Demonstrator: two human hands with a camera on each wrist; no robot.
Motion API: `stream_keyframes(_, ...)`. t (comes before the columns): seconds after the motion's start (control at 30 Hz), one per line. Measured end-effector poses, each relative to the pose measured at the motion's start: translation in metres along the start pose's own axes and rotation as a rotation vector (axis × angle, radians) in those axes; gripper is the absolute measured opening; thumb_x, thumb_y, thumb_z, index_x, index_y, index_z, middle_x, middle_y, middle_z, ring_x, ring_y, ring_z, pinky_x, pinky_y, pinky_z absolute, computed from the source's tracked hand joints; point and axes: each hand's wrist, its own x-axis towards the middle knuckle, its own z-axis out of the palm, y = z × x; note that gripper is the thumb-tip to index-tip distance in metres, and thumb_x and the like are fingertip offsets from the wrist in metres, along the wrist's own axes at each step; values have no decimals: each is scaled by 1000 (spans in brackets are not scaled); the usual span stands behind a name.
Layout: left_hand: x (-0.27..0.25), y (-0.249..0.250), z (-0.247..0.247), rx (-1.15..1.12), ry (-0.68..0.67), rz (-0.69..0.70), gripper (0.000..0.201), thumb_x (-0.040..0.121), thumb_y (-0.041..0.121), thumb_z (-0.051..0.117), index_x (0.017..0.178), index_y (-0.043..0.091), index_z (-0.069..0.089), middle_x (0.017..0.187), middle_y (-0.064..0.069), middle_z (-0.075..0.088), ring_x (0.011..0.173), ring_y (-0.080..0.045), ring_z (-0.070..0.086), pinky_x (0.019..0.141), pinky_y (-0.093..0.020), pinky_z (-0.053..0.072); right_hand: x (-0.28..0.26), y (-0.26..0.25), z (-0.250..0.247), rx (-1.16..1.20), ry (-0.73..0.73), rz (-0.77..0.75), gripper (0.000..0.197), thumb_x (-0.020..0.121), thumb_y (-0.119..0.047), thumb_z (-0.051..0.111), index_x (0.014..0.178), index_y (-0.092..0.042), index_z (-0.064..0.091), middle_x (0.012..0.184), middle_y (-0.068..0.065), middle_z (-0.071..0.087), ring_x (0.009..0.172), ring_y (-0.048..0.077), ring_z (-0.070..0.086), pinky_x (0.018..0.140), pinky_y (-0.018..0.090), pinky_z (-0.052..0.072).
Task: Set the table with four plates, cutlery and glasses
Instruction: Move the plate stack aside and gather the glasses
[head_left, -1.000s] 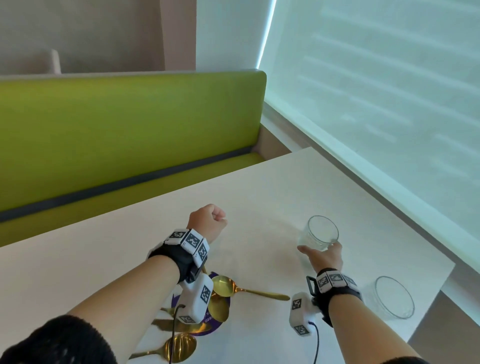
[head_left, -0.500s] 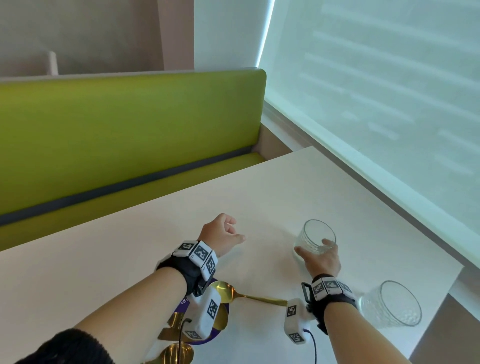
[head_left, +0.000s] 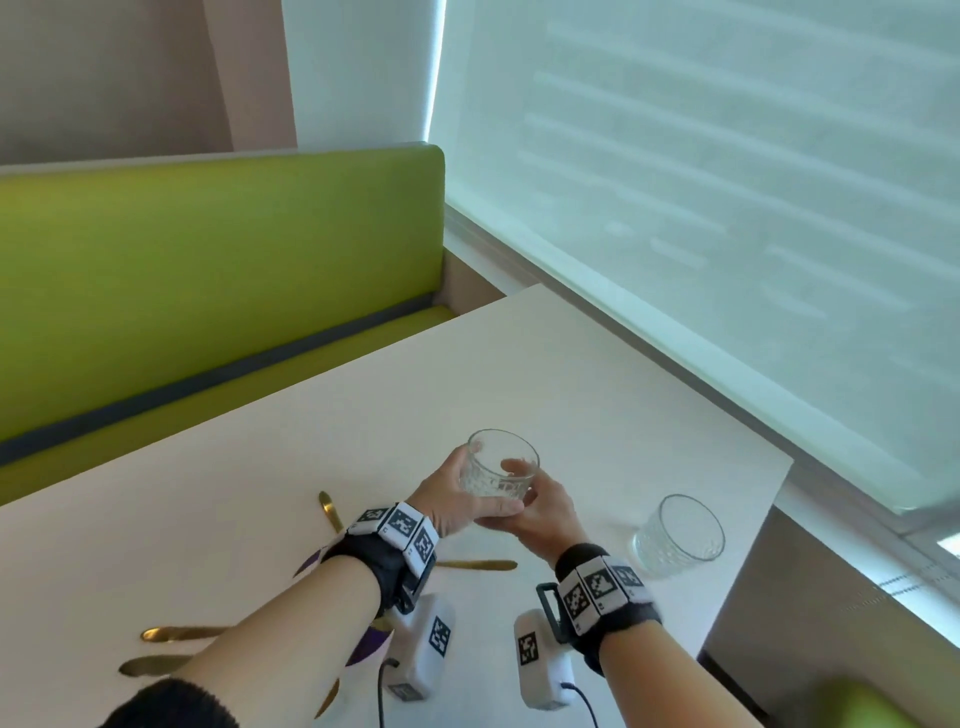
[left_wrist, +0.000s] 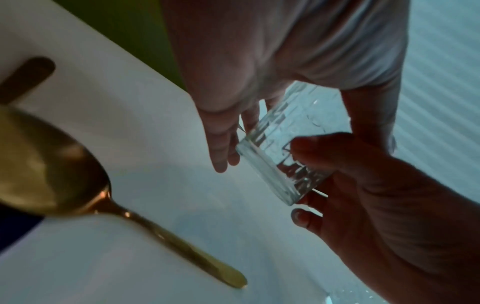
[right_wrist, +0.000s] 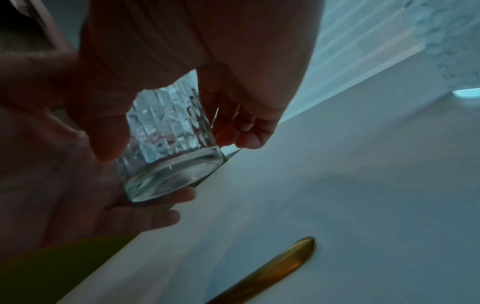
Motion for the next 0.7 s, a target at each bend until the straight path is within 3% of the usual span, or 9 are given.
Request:
stream_keyframes(0.1,-3,-1,10,-20,32,13,108,36,53,82,133,30,40,127,-3,59,113,-18,59,105,-38,45,-14,4,-7,26,-35,7,80,57,-24,89,128,-18,52,105,-2,69,95,17,67,91,37,54)
stream_keyframes(0.23,-5,0,23,-2,132,16,81,57,37,87,126,32,46,120,1,59,111,-19,57,97,-30,44,-27,16,-26,-58,-11,47,67,59,-29,88,117,-31,55,105,-8,65,88,14,59,84,31,53)
stream_keyframes(0.3,-5,3,28,-14,181,24,76,61,35,85,126,31,47,119,3,55,109,-17,52,93,-26,38,-31,33,-36,-4,74,176,59,62,-25,86,113,-27,57,99,-5,63,88,14,60,80,28,52)
stream_keyframes(0.37,-5,5,30,-27,202,29,74,63,33,85,127,29,48,118,3,52,107,-16,48,91,-23,34,-36,58,-47,48,217,347,42,66,-21,83,103,-15,64,92,2,66,85,19,62,82,34,54)
stream_keyframes(0.47,-4,6,34,-24,202,36,74,63,32,85,127,30,48,121,2,52,108,-17,48,91,-23,34,-50,87,-65,107,384,567,15,74,-21,74,84,-10,69,82,9,66,82,28,62,86,38,53)
stream_keyframes(0.53,-2,5,36,-23,207,31,73,63,32,85,126,30,48,122,0,53,108,-18,49,90,-23,35,-55,101,-76,175,513,649,25,76,-17,72,98,-4,68,94,16,67,84,29,59,77,32,47)
stream_keyframes(0.57,-2,5,36,-23,208,27,73,63,32,85,126,30,48,122,0,53,108,-18,49,90,-23,35,-56,102,-82,240,592,674,39,76,-15,73,112,-4,62,107,19,65,91,31,59,78,32,46)
stream_keyframes(0.63,0,4,36,-24,212,20,72,63,32,85,126,30,48,122,0,53,108,-18,49,90,-23,35,-53,101,-91,307,694,670,65,75,-11,75,133,-10,45,127,21,56,114,35,55,93,37,44)
stream_keyframes(0.7,3,2,36,-26,221,13,72,63,32,85,126,29,48,122,0,53,108,-18,49,90,-23,35,-45,100,-96,297,708,619,81,72,-12,79,141,-12,36,134,19,52,125,34,49,102,38,40)
